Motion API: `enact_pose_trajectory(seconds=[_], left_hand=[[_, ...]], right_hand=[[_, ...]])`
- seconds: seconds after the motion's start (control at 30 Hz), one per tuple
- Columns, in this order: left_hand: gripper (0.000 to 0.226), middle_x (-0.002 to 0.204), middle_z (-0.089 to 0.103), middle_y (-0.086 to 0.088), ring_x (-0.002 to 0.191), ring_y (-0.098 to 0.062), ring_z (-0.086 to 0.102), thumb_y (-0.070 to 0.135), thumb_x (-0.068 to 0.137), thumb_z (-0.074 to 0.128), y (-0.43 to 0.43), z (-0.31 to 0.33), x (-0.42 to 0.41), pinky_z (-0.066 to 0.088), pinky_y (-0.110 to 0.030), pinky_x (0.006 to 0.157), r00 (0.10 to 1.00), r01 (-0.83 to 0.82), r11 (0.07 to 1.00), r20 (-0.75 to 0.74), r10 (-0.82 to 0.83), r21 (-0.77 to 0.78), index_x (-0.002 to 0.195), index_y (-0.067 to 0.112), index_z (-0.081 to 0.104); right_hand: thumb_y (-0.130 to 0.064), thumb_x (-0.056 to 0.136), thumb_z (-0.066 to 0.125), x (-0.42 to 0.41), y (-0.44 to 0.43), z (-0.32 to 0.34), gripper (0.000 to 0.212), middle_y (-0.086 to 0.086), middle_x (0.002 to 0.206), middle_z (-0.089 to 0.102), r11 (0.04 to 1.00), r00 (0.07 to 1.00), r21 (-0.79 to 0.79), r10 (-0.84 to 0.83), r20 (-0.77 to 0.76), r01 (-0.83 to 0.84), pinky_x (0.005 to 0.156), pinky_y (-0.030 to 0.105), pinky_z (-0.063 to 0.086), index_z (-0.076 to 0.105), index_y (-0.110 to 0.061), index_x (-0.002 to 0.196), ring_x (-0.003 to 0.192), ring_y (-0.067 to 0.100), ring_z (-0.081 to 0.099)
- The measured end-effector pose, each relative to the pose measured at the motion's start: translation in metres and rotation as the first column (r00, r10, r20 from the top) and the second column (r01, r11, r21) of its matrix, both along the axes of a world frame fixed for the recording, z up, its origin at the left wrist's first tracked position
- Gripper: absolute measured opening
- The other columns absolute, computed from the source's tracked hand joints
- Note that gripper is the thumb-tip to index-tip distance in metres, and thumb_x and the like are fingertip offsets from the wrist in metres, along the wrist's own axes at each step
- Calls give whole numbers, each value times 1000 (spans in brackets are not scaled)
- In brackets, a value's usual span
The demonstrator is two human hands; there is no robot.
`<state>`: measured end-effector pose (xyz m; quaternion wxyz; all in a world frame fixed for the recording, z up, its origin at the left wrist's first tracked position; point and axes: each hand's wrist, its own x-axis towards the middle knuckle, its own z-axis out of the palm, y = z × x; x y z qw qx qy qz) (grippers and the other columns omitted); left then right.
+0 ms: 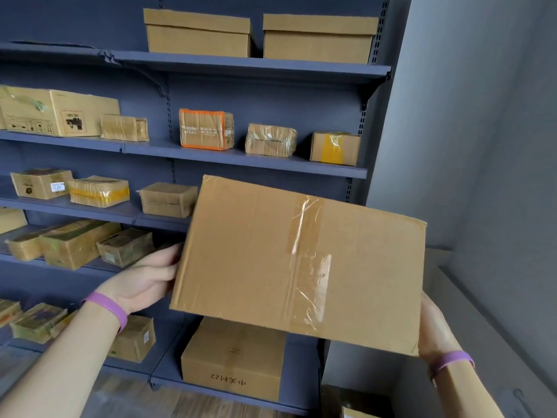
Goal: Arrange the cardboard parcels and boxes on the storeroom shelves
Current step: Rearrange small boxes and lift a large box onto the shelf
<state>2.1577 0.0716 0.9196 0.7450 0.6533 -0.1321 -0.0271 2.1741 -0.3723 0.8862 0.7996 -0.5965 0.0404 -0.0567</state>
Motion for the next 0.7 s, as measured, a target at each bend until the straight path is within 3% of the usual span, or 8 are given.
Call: enact_pose_trajectory(seconds=[0.1, 0.17, 0.23, 0.3, 0.4, 0.47, 0.53, 0.7], left_hand=[[64, 109, 74, -14, 95, -22, 73, 36, 45, 96, -9, 2, 8, 57, -36, 82, 998, -37, 989, -52, 30, -145, 103, 14, 80], [37, 100, 70, -15, 84, -24, 71, 35, 80, 70, -22, 2, 17, 49, -40, 81, 978, -188, 962, -126, 166, -197, 105, 8, 73], [35, 97, 71, -10, 87, -23, 67, 39, 103, 42, -39, 2, 24, 48, -41, 79, 942, -315, 939, -165, 292, -137, 111, 16, 67], [42, 93, 74, -7, 88, -24, 67, 56, 100, 43, -55, -4, 33, 50, -40, 76, 923, -354, 930, -201, 330, -100, 107, 23, 69], [39, 75, 71, -5, 73, -22, 65, 55, 97, 51, -72, -15, 45, 48, -36, 65, 890, -378, 924, -300, 344, -60, 90, 20, 67], [35, 74, 70, -6, 67, -20, 65, 47, 100, 51, -78, -27, 54, 48, -35, 62, 888, -362, 931, -322, 328, -50, 90, 18, 67], [31, 80, 70, -7, 69, -20, 67, 42, 102, 50, -79, -42, 63, 50, -34, 62, 901, -323, 946, -315, 300, -23, 96, 17, 67], [33, 105, 76, -13, 91, -24, 72, 30, 107, 42, -77, -54, 88, 53, -39, 78, 929, -236, 972, -293, 225, -5, 116, 12, 68]], right_hand=[[-5, 100, 48, -6, -8, 0, 26, 17, 103, 70, 986, 994, -138, 101, 39, -95, 57, 20, 55, 59, -12, 122, 74, 12, 72], [-2, 92, 53, -1, -17, -11, 39, 26, 111, 67, 972, 986, -171, 164, 5, -161, 64, 32, 59, 54, -7, 131, 83, 26, 72], [-4, 91, 52, 1, -16, -17, 37, 19, 101, 70, 989, 993, -89, 116, -16, -117, 63, 33, 59, 55, -3, 128, 80, 25, 72], [-20, 105, 40, 5, -15, -24, 30, 11, 103, 69, 999, 999, -17, 27, -41, -27, 66, 32, 58, 57, -5, 124, 78, 15, 73], [-53, 104, 27, 9, -11, -29, 57, 7, 93, 74, 997, 989, 67, -13, -148, 23, 78, 38, 50, 66, -13, 113, 80, 16, 72], [-48, 105, 35, 15, -12, -37, 47, 0, 67, 72, 995, 980, 58, -66, -187, 78, 64, 34, 46, 67, -17, 88, 56, 11, 67], [-39, 104, 45, 17, -11, -42, 37, -3, 56, 67, 990, 966, -15, -142, -215, 142, 59, 33, 42, 62, -18, 80, 45, 8, 61], [-42, 102, 49, 32, -12, -46, 34, 4, 73, 73, 962, 931, -60, -273, -243, 266, 69, 37, 47, 69, -15, 94, 74, 22, 64]])
